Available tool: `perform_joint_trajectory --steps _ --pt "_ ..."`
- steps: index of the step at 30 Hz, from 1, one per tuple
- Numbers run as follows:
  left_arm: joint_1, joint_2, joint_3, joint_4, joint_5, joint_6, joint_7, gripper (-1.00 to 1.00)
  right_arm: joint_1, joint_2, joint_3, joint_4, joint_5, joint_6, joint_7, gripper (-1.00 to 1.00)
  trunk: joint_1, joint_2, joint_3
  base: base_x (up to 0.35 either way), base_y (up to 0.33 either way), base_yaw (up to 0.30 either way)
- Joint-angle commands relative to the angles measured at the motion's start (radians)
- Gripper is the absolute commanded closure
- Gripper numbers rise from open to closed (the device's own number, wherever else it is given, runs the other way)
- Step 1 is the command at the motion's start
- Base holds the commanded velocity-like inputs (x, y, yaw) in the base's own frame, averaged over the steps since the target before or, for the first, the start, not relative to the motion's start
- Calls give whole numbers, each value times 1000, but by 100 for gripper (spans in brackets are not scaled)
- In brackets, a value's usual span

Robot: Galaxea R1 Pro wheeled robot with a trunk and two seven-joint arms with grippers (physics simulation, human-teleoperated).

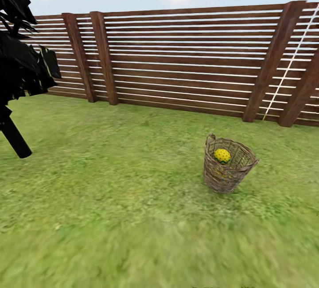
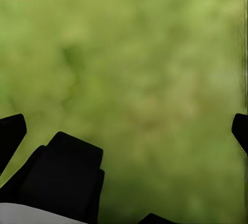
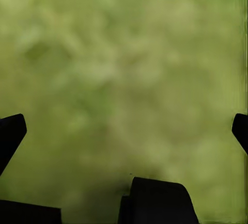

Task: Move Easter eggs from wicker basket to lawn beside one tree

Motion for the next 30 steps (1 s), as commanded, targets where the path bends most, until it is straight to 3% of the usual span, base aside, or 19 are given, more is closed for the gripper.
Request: perform_joint_trajectory --steps 1,13,18,30 --pt "0 0 -1 -1 5 -2 1 -100 -1 -1 3 1 5 -3 -2 -100 0 0 0 5 0 -275" --pt "-2 1 -6 -45 12 1 -7 -100 -1 -1 1 1 0 -4 -3 -100 0 0 8 1 0 -275" --pt "-2 -13 -12 -87 8 3 -17 -100 -1 -1 -3 0 -3 -5 -4 -100 0 0 12 0 0 -275" --pt "-3 -16 -13 -95 7 4 -23 -100 -1 5 -8 -2 -4 -8 -6 -100 0 0 21 0 0 -275"
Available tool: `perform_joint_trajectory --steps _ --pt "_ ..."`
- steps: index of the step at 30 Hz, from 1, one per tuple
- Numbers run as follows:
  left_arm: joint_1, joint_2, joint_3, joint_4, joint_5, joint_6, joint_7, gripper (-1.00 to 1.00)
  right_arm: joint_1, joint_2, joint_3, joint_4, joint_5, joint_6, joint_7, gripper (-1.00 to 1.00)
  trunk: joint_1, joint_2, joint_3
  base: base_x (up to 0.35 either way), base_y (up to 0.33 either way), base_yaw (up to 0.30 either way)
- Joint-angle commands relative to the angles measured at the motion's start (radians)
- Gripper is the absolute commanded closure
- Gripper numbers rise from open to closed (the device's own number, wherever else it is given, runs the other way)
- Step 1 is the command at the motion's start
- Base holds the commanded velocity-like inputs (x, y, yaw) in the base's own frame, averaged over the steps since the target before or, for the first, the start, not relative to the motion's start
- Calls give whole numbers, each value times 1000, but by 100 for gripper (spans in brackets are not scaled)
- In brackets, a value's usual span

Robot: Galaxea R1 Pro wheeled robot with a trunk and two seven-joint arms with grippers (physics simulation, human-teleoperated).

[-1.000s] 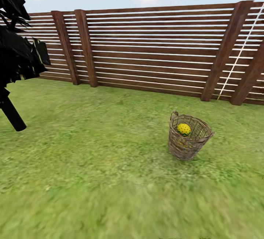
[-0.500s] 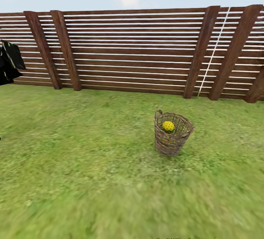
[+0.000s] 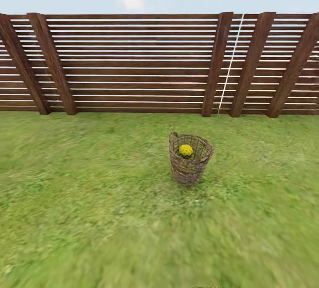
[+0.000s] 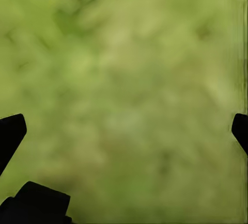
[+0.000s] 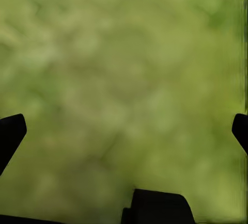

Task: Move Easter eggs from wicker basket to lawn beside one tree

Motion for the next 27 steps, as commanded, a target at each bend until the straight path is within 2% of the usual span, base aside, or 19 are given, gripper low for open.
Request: perform_joint_trajectory --steps 1,7,21,27 --pt "0 -4 -2 2 11 -3 -2 -100 -1 0 1 1 6 -3 -2 -100 0 0 0 0 0 -255" --pt "0 -22 -2 6 10 -3 -6 -100 -1 2 3 1 6 -1 -6 -100 0 0 1 0 0 -74" --pt "-1 -36 0 13 11 -3 -7 -100 -1 -3 1 -2 7 3 -4 -100 0 0 1 0 0 -2" --pt "-1 -37 -1 12 14 0 -6 -100 -2 -4 1 -2 7 4 -3 -100 -23 42 20 0 0 0"
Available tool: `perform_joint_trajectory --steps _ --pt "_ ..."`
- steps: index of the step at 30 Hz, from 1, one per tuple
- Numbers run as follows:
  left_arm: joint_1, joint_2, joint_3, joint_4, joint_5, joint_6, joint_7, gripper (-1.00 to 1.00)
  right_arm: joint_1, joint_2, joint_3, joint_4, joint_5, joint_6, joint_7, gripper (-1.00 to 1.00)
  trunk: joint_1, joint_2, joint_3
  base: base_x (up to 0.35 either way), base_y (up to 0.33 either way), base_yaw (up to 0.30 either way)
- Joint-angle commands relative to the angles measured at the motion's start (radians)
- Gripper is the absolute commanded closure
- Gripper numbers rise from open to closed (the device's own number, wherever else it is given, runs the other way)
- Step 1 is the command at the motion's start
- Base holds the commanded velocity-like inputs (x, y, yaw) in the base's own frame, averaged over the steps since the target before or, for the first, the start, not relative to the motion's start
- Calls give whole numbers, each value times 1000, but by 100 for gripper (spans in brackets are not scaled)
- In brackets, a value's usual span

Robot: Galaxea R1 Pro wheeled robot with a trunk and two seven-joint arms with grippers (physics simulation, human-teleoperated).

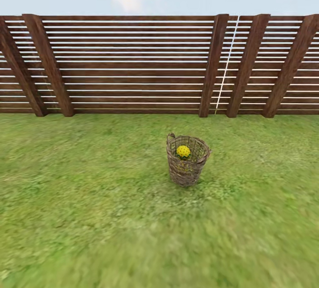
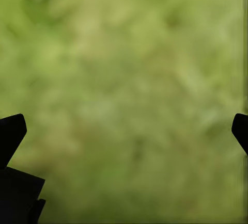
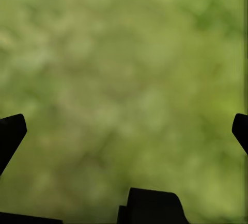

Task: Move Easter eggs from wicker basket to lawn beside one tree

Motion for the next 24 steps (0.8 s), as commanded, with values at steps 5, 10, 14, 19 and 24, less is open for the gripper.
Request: perform_joint_trajectory --steps 5,10,14,19,24 --pt "-4 2 -3 -32 10 62 0 -100 -1 2 4 -4 6 5 1 -100 -19 35 15 0 0 0" --pt "-6 13 -1 -240 7 312 8 -100 -1 1 5 -94 6 81 1 -100 -39 70 31 0 0 0" --pt "-6 20 0 -480 6 498 12 -100 -1 2 0 -299 3 358 1 -100 -54 98 43 0 0 0" --pt "-33 26 -1 -970 5 864 13 -100 -6 3 -3 -794 -10 829 -1 -100 -73 133 59 0 0 0" --pt "-204 44 0 -994 5 912 51 -100 -148 4 -66 -1020 -19 1165 -8 -100 -92 168 75 0 0 0"
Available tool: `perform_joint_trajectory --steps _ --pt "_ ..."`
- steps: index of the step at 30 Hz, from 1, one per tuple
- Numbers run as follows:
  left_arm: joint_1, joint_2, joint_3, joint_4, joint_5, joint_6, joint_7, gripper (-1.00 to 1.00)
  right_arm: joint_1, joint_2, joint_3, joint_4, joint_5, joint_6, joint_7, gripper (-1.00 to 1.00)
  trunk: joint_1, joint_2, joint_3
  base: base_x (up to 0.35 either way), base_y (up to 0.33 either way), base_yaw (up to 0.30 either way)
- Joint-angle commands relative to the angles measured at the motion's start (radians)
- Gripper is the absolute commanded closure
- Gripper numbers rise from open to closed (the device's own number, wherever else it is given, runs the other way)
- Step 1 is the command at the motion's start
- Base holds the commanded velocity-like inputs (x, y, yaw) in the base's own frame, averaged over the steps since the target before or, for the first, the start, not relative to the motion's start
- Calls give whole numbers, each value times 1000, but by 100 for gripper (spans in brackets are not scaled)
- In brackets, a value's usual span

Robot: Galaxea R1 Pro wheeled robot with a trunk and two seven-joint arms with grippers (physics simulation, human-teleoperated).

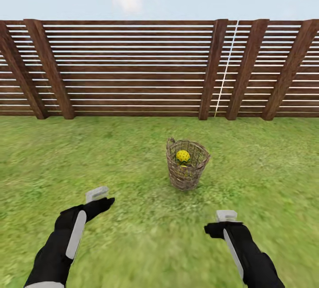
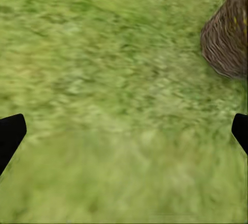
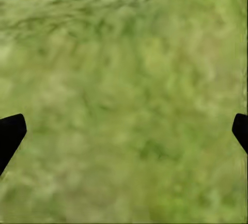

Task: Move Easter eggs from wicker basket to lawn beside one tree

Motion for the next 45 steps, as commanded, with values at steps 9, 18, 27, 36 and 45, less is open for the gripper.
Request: perform_joint_trajectory --steps 9,18,27,36,45 --pt "-153 57 7 78 19 55 8 -100 -180 -1 -76 142 3 40 2 -100 -35 63 27 0 0 0" --pt "-213 12 2 25 19 221 9 -100 -241 -1 -77 211 5 42 5 -100 -58 105 46 0 0 0" --pt "-214 7 3 20 19 238 8 -100 -244 0 -76 208 9 110 7 -100 -58 105 49 0 9 -93" --pt "-214 5 3 23 19 238 8 -100 -244 0 -76 207 8 113 8 -100 -58 105 57 0 268 -251" --pt "-214 7 3 24 19 239 8 -100 -244 -2 -78 204 8 114 9 -100 -58 105 65 0 318 -254"
